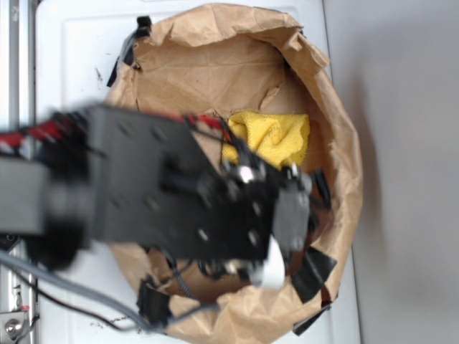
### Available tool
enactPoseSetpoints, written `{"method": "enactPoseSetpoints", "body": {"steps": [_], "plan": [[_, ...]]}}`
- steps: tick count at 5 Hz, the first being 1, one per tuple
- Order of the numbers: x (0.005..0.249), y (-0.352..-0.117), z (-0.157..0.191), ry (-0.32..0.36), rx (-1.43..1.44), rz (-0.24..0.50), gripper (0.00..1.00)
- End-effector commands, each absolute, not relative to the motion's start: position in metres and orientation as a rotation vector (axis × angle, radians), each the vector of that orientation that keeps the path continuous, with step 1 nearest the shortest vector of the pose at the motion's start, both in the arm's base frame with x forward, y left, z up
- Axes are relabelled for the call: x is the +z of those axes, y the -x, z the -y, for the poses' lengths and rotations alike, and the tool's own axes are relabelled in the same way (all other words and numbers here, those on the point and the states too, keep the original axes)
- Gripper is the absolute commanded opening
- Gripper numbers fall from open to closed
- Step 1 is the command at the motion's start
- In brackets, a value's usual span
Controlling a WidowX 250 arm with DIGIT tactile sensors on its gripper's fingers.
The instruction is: Grab the shell.
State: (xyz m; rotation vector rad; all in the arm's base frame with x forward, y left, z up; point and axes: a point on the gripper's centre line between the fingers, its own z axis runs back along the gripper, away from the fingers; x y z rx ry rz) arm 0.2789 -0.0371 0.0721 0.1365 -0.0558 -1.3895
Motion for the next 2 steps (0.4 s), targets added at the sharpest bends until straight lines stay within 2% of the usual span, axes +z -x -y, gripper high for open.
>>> {"method": "enactPoseSetpoints", "body": {"steps": [1, 2], "plan": [[0.067, -0.262, 0.073, -0.086, -1.581, 0.082, 1.0], [0.055, -0.261, 0.068, -0.013, -1.608, 0.007, 1.0]]}}
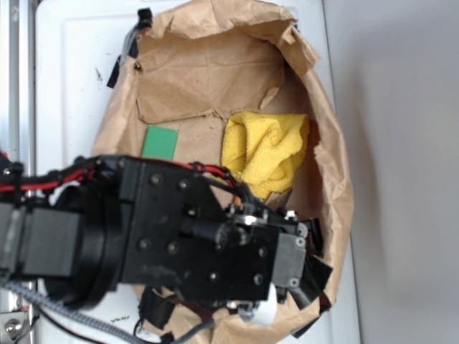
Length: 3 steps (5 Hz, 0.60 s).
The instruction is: Grab the shell.
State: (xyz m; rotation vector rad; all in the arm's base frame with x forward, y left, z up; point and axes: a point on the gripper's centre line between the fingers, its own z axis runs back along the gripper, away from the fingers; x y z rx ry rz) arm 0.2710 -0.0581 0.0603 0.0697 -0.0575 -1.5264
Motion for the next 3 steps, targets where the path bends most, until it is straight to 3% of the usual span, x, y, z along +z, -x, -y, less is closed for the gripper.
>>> {"method": "enactPoseSetpoints", "body": {"steps": [1, 2, 3], "plan": [[0.037, -0.267, 0.057, 0.029, -1.598, -0.046, 1.0], [0.021, -0.273, 0.049, 0.043, -1.546, -0.079, 0.99], [0.022, -0.277, 0.043, 0.034, -1.504, -0.064, 0.0]]}}
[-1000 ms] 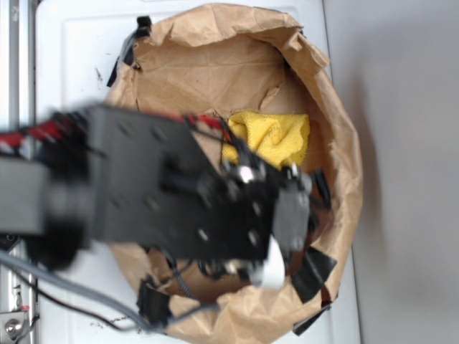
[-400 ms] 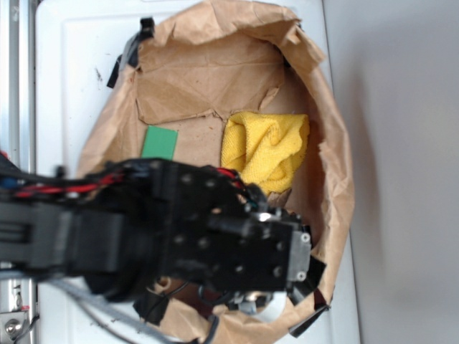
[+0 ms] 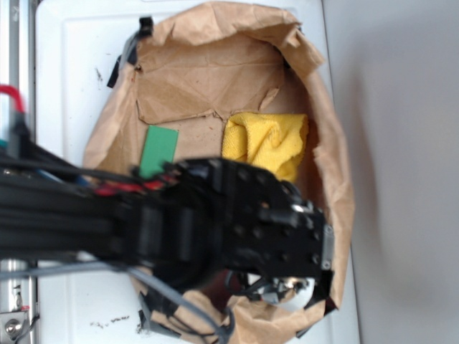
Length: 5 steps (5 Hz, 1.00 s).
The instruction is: Grab the shell.
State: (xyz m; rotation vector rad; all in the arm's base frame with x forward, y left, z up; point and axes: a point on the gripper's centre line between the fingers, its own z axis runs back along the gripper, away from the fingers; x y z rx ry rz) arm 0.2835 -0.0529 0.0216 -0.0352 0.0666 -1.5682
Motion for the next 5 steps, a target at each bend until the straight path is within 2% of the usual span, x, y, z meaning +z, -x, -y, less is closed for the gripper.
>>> {"method": "enactPoseSetpoints", "body": {"steps": [1, 3, 4, 5], "plan": [[0.046, -0.28, 0.037, 0.02, -1.48, 0.012, 0.0], [0.132, -0.278, 0.002, 0.065, -1.342, 0.227, 0.0], [0.161, -0.279, -0.013, 0.049, -1.188, 0.261, 0.0], [0.188, -0.268, -0.019, 0.021, -0.96, 0.225, 0.0]]}}
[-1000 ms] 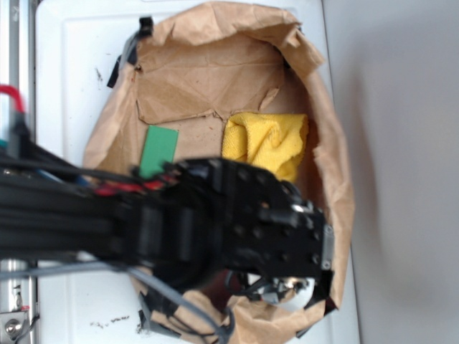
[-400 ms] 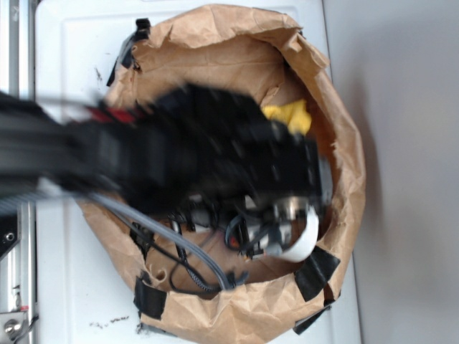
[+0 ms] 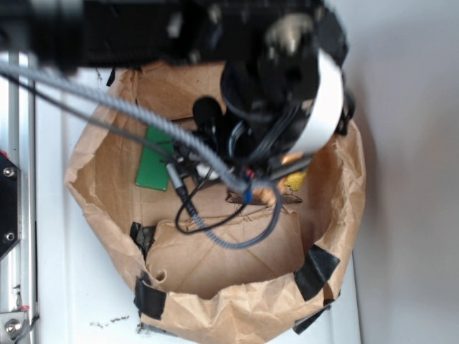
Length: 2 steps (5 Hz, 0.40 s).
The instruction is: Grab the shell.
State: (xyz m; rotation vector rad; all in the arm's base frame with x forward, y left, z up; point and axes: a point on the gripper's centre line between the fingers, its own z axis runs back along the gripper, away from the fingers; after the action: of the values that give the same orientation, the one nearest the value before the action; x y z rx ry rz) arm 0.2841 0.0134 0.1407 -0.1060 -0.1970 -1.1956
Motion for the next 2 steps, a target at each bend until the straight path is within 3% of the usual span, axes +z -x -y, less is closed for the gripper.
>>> {"method": "enactPoseSetpoints", "body": {"steps": [1, 2], "plan": [[0.2, -0.254, -0.015, 0.035, -0.75, 0.029, 0.0], [0.205, -0.241, -0.009, 0.021, -0.704, -0.006, 0.0]]}}
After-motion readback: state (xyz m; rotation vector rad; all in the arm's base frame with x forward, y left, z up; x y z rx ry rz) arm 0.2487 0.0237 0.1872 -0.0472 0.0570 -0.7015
